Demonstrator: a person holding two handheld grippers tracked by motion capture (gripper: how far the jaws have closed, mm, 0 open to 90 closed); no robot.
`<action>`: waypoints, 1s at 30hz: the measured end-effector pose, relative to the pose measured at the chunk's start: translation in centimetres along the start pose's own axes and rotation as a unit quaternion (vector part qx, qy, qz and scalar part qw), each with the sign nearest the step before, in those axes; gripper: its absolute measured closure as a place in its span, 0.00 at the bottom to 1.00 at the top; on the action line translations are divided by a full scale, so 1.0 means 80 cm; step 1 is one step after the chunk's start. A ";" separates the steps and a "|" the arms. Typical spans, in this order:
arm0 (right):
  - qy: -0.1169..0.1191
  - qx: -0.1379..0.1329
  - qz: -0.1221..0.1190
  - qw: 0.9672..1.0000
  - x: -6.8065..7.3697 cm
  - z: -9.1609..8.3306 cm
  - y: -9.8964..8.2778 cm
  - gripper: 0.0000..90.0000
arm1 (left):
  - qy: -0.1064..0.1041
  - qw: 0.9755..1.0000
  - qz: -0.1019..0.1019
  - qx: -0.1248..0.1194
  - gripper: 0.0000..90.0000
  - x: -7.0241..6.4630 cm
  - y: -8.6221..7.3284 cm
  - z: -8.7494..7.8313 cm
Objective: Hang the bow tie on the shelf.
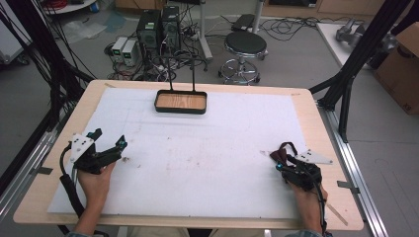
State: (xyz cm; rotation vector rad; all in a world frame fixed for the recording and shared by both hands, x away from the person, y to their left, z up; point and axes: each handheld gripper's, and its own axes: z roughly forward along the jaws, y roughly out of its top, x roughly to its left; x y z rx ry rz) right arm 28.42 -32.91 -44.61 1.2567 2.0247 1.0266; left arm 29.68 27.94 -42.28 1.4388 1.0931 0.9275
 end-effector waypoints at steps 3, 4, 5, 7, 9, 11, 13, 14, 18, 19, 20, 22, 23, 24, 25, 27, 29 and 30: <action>-0.003 0.010 0.005 1.000 -0.002 0.002 -0.001 0.63 | 0.000 1.000 0.001 -0.001 0.16 0.000 0.000 0.000; -0.003 0.010 0.005 1.000 -0.002 0.002 -0.001 0.63 | 0.000 1.000 0.001 0.000 0.16 0.000 0.000 0.000; -0.006 0.015 0.007 1.000 -0.003 0.002 -0.001 0.67 | 0.000 1.000 0.000 0.000 0.16 0.000 0.000 0.000; -0.008 0.022 0.011 1.000 -0.003 0.003 -0.001 0.70 | 0.000 1.000 0.001 0.000 0.16 0.000 0.000 0.000; -0.008 0.026 0.010 1.000 -0.004 0.004 -0.001 0.72 | 0.000 1.000 0.000 -0.001 0.16 0.000 0.000 0.000; -0.008 0.025 0.009 1.000 -0.004 0.004 -0.001 0.74 | -0.001 1.000 0.000 0.000 0.16 0.000 0.000 0.000; -0.008 0.027 0.014 1.000 -0.003 0.003 -0.001 0.78 | 0.000 1.000 0.000 -0.001 0.16 0.000 0.000 0.000; -0.008 0.026 0.014 1.000 -0.004 0.003 -0.002 0.80 | 0.000 1.000 0.001 -0.001 0.16 0.000 0.000 0.000; -0.003 0.019 0.033 0.999 -0.007 0.000 -0.002 0.83 | 0.000 1.000 0.000 0.000 0.16 -0.001 0.000 0.000; -0.003 0.016 0.036 0.999 -0.007 -0.001 -0.002 0.84 | 0.001 1.000 0.000 0.000 0.16 -0.001 0.000 0.000; -0.005 0.010 0.037 0.999 -0.007 -0.003 -0.002 0.84 | 0.000 1.000 0.001 0.000 0.16 -0.001 0.000 0.000; -0.004 -0.010 0.043 0.999 -0.007 -0.008 0.000 0.84 | 0.000 1.000 0.003 0.002 0.16 -0.001 0.000 0.000; -0.002 -0.021 0.045 0.999 -0.007 -0.011 0.002 0.84 | 0.000 1.000 0.003 0.002 0.16 -0.001 0.000 0.001; -0.002 -0.028 0.047 0.999 -0.006 -0.013 0.003 0.84 | 0.000 1.000 0.003 0.003 0.16 -0.001 0.000 0.001; 0.000 -0.041 0.045 0.998 -0.005 -0.017 0.006 0.84 | -0.001 1.000 0.001 0.002 0.16 -0.002 0.000 0.001; 0.002 -0.046 0.045 0.998 -0.004 -0.019 0.007 0.84 | -0.002 1.000 0.001 0.001 0.16 -0.002 0.000 0.001; 0.006 -0.057 0.049 0.997 -0.002 -0.022 0.010 0.84 | -0.002 1.000 -0.002 0.000 0.16 -0.002 0.000 0.001; 0.010 -0.062 0.051 0.997 -0.001 -0.023 0.012 0.84 | -0.003 1.000 -0.003 -0.001 0.16 -0.002 0.000 0.001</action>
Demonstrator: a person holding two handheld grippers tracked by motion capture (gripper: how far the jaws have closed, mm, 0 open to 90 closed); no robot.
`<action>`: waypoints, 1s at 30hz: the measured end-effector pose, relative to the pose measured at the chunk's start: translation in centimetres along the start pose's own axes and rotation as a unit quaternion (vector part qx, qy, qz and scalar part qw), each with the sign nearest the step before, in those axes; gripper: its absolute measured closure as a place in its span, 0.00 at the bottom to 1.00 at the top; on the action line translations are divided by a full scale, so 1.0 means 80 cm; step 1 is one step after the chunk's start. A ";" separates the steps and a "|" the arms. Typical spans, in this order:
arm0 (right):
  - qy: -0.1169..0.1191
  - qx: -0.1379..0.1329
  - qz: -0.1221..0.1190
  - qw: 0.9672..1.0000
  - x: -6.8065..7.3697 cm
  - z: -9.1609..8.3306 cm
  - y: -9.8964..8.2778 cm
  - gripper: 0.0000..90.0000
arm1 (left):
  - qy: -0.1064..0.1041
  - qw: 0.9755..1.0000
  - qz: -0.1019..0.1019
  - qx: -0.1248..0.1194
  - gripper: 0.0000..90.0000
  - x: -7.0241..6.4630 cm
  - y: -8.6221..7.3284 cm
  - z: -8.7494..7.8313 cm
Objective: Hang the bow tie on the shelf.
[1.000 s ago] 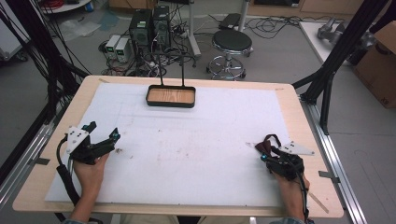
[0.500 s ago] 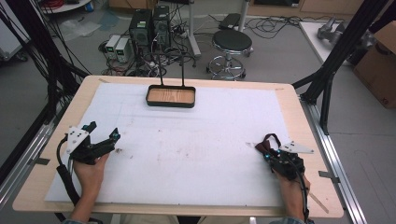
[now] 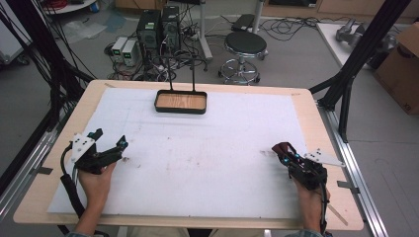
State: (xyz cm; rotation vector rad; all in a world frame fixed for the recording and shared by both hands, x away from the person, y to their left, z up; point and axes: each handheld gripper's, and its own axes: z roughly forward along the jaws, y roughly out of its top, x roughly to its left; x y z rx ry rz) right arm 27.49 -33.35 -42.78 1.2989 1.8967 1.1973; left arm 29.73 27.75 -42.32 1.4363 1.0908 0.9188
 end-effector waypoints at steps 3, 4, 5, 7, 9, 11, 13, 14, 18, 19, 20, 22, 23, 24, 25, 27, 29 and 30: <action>0.011 -0.012 0.001 1.000 0.007 -0.004 0.009 0.84 | 0.000 1.000 0.000 0.000 0.16 0.000 0.000 0.001; 0.017 -0.016 0.000 1.000 0.010 -0.005 0.013 0.84 | -0.001 1.000 0.000 -0.001 0.16 0.000 0.000 0.001; 0.022 -0.020 0.001 1.000 0.014 -0.006 0.017 0.84 | 0.000 1.000 0.000 -0.002 0.16 0.000 0.000 0.001; 0.035 -0.025 -0.005 0.999 0.022 -0.003 0.028 0.84 | 0.000 1.000 -0.002 -0.004 0.16 0.001 0.000 0.001; 0.038 -0.027 -0.008 0.999 0.024 -0.001 0.032 0.84 | -0.003 1.000 -0.006 -0.004 0.16 0.000 0.000 0.002; 0.047 -0.027 -0.015 0.998 0.030 0.005 0.044 0.84 | -0.002 1.000 -0.004 -0.005 0.16 -0.001 0.000 0.002; 0.057 -0.027 -0.024 0.998 0.037 0.012 0.059 0.84 | -0.002 1.000 -0.002 -0.006 0.17 -0.001 0.000 0.002; 0.061 -0.029 -0.038 0.997 0.043 0.019 0.072 0.84 | -0.002 1.000 -0.002 -0.006 0.17 -0.001 0.000 0.002; 0.074 -0.027 -0.044 0.996 0.052 0.031 0.091 0.84 | -0.001 1.000 -0.003 -0.007 0.17 -0.001 0.000 0.002; 0.084 -0.028 -0.048 0.995 0.056 0.039 0.103 0.84 | -0.001 1.000 -0.002 -0.008 0.17 -0.001 0.000 0.002; 0.084 -0.028 -0.048 0.995 0.056 0.039 0.103 0.84 | 0.000 1.000 -0.002 -0.008 0.17 -0.001 0.000 0.002; 0.090 -0.027 -0.049 0.994 0.061 0.047 0.113 0.84 | 0.000 1.000 -0.002 -0.008 0.17 -0.001 0.000 0.003; 0.091 -0.026 -0.054 0.994 0.063 0.052 0.119 0.84 | 0.000 1.000 -0.001 -0.009 0.17 -0.001 0.000 0.003; 0.093 -0.026 -0.055 0.994 0.065 0.056 0.124 0.84 | 0.000 1.000 -0.001 -0.009 0.17 -0.001 -0.001 0.003; 0.097 -0.028 -0.057 0.993 0.067 0.059 0.129 0.84 | 0.000 1.000 -0.001 -0.009 0.17 -0.001 -0.001 0.003; 0.103 -0.030 -0.054 0.993 0.071 0.067 0.139 0.85 | 0.000 1.000 0.000 -0.009 0.17 -0.001 -0.001 0.004; 0.105 -0.030 -0.057 0.992 0.075 0.074 0.148 0.85 | -0.001 1.000 -0.001 -0.009 0.17 0.000 -0.001 0.004; 0.111 -0.029 -0.057 0.992 0.077 0.078 0.153 0.85 | 0.000 1.000 -0.001 -0.010 0.17 0.000 -0.001 0.004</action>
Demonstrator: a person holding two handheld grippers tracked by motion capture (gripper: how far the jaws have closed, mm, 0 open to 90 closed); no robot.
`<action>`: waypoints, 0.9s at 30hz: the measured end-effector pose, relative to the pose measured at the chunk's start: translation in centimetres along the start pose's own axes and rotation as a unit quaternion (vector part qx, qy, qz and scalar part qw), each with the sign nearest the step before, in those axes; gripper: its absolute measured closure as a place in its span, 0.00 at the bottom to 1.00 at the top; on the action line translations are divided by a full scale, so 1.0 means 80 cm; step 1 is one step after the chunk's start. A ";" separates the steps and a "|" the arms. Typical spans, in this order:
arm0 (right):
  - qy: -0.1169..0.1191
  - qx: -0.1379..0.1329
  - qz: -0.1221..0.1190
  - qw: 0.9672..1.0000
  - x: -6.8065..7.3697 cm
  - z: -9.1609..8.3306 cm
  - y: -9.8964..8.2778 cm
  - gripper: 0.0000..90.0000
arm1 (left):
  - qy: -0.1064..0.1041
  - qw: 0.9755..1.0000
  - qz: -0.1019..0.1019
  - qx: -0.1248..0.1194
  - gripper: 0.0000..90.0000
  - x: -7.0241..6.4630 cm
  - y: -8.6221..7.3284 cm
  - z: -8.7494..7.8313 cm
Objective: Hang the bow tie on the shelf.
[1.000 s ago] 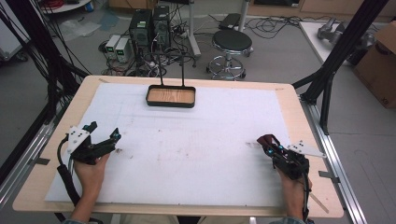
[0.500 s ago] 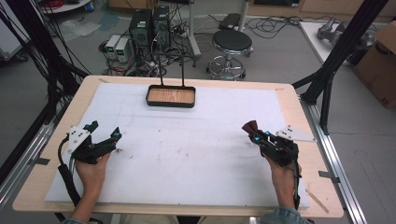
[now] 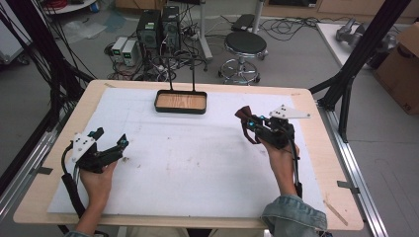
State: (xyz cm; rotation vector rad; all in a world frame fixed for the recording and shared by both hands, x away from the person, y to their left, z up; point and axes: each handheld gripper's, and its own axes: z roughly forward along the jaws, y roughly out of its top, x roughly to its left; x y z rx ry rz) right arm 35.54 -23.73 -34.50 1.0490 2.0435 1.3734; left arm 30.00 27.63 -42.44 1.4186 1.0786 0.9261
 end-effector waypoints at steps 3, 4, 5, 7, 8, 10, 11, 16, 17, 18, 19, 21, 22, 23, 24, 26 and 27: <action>0.004 -0.002 -0.011 1.000 0.002 0.013 0.014 0.85 | 0.000 1.000 -0.001 -0.001 0.17 0.001 0.000 0.000; 0.012 -0.005 -0.012 1.000 0.004 0.021 0.023 0.85 | 0.000 1.000 -0.001 -0.001 0.17 0.001 0.000 0.000; 0.012 -0.005 -0.012 1.000 0.004 0.021 0.023 0.85 | 0.000 1.000 -0.001 0.000 0.17 0.001 0.000 0.000; 0.021 -0.014 -0.013 1.000 0.005 0.034 0.037 0.85 | -0.001 1.000 -0.001 0.000 0.17 0.001 0.000 0.001; 0.021 -0.014 -0.013 1.000 0.005 0.034 0.037 0.85 | 0.000 1.000 -0.001 0.000 0.17 0.001 0.000 0.001; 0.027 -0.014 -0.019 0.999 0.006 0.044 0.047 0.85 | 0.000 1.000 0.000 0.000 0.17 0.001 -0.001 0.000; 0.028 -0.018 -0.022 0.999 0.007 0.048 0.051 0.85 | 0.001 1.000 -0.001 0.001 0.17 0.002 -0.001 0.000; 0.036 -0.013 -0.023 0.999 0.009 0.073 0.073 0.85 | 0.001 1.000 -0.001 0.001 0.17 0.002 -0.001 0.001; 0.037 -0.014 -0.024 0.999 0.010 0.077 0.076 0.85 | 0.001 1.000 -0.001 0.001 0.17 0.002 -0.001 0.001; 0.037 -0.015 -0.026 0.999 0.011 0.081 0.080 0.85 | 0.001 1.000 -0.001 0.001 0.17 0.002 -0.001 0.001; 0.039 -0.016 -0.026 0.999 0.012 0.085 0.083 0.85 | 0.001 1.000 -0.001 0.001 0.17 0.002 -0.001 0.001; 0.041 -0.017 -0.026 0.999 0.015 0.092 0.088 0.85 | 0.002 1.000 -0.003 0.000 0.17 0.003 -0.001 0.001; 0.041 -0.017 -0.028 0.999 0.016 0.096 0.090 0.85 | 0.002 1.000 -0.003 0.000 0.17 0.003 -0.001 0.001; 0.041 -0.017 -0.028 0.999 0.017 0.100 0.093 0.85 | 0.002 1.000 -0.003 0.000 0.17 0.003 -0.001 0.001; 0.043 -0.021 -0.031 0.998 0.018 0.105 0.096 0.85 | 0.002 1.000 -0.003 0.000 0.17 0.003 -0.001 0.001; 0.044 -0.023 -0.032 0.998 0.020 0.112 0.100 0.85 | 0.002 1.000 -0.003 0.001 0.17 0.003 -0.001 0.001; 0.044 -0.025 -0.035 0.998 0.021 0.117 0.103 0.85 | 0.001 1.000 -0.004 0.001 0.17 0.003 -0.001 0.001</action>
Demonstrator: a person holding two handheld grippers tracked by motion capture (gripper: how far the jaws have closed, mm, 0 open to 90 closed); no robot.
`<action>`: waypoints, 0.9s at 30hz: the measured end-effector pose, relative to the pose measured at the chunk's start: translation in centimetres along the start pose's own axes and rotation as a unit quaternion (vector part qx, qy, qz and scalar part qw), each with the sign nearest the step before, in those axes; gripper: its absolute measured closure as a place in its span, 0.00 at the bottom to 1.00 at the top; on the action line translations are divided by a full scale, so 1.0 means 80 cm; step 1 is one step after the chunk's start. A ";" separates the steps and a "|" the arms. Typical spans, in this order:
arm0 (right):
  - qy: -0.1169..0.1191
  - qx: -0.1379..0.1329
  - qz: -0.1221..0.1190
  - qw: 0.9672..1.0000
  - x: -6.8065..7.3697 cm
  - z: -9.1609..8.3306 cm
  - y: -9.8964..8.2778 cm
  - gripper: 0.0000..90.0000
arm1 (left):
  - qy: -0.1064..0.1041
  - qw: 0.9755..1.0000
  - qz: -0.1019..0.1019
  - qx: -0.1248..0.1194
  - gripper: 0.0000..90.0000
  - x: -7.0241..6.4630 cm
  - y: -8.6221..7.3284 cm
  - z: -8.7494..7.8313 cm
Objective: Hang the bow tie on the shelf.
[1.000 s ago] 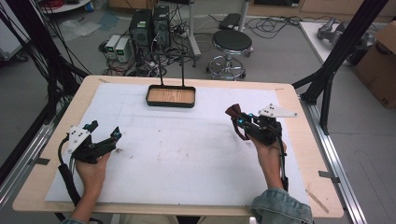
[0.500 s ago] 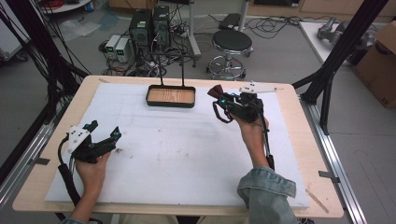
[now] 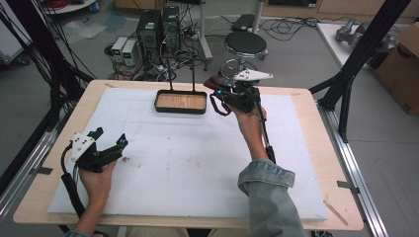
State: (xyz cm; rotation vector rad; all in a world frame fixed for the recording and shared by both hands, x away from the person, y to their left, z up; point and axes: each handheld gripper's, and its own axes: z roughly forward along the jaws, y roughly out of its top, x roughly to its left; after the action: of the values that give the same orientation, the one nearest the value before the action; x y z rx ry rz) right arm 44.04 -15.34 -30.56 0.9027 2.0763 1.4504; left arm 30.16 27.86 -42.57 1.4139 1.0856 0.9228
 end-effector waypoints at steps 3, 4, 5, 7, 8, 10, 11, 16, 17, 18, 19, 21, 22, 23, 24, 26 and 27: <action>0.003 -0.006 -0.005 1.000 0.001 0.011 0.007 0.85 | -0.001 1.000 -0.001 0.000 0.17 0.000 0.000 0.000; 0.003 -0.009 -0.007 1.000 0.001 0.017 0.010 0.85 | -0.001 1.000 0.000 0.000 0.17 0.000 0.000 0.000; 0.003 -0.009 -0.006 1.000 0.001 0.020 0.012 0.85 | -0.001 1.000 0.000 0.001 0.17 0.000 0.000 0.000; 0.001 -0.020 -0.003 1.000 -0.001 0.031 0.019 0.85 | -0.001 1.000 0.000 0.001 0.17 0.000 0.000 0.000; 0.001 -0.019 -0.002 1.000 -0.003 0.035 0.020 0.85 | -0.002 1.000 -0.001 0.001 0.17 0.000 -0.001 0.001; -0.002 -0.018 0.001 1.000 -0.004 0.039 0.021 0.85 | -0.002 1.000 -0.001 0.003 0.17 0.000 -0.001 0.001; -0.002 -0.019 0.002 1.000 -0.005 0.042 0.022 0.85 | -0.003 1.000 -0.001 0.003 0.17 0.000 -0.001 0.001; -0.003 -0.015 0.002 1.000 -0.008 0.062 0.027 0.85 | -0.004 1.000 -0.004 0.003 0.17 0.001 -0.001 0.001; -0.005 -0.018 0.004 1.000 -0.010 0.069 0.028 0.85 | -0.004 1.000 -0.004 0.003 0.17 0.001 -0.001 0.001; -0.005 -0.018 0.004 1.000 -0.010 0.069 0.028 0.85 | -0.005 1.000 -0.004 0.005 0.17 0.001 -0.001 0.002; -0.002 -0.016 0.011 1.000 -0.012 0.073 0.030 0.85 | -0.006 1.000 -0.004 0.005 0.17 0.001 -0.001 0.002; -0.004 -0.025 0.006 1.000 -0.012 0.079 0.034 0.85 | -0.006 1.000 -0.004 0.005 0.17 0.000 -0.001 0.002; -0.003 -0.026 0.003 1.000 -0.013 0.082 0.036 0.85 | -0.006 1.000 -0.004 0.005 0.17 0.001 -0.001 0.002; -0.004 -0.024 0.004 1.000 -0.013 0.084 0.038 0.85 | -0.006 1.000 -0.004 0.005 0.17 0.001 -0.001 0.002; -0.005 -0.024 0.004 1.000 -0.014 0.088 0.039 0.85 | -0.006 1.000 -0.004 0.006 0.17 0.001 -0.001 0.001; -0.007 -0.026 0.005 1.000 -0.015 0.091 0.041 0.85 | -0.007 1.000 -0.004 0.005 0.17 0.001 -0.001 0.002; -0.005 -0.023 0.007 1.000 -0.017 0.094 0.042 0.85 | -0.008 1.000 -0.005 0.005 0.17 0.001 -0.001 0.002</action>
State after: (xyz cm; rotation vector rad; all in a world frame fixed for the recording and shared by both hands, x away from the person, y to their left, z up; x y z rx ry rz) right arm 50.94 -10.69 -29.99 0.9067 2.0254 1.4907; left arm 30.29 27.87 -42.71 1.4216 1.0858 0.8985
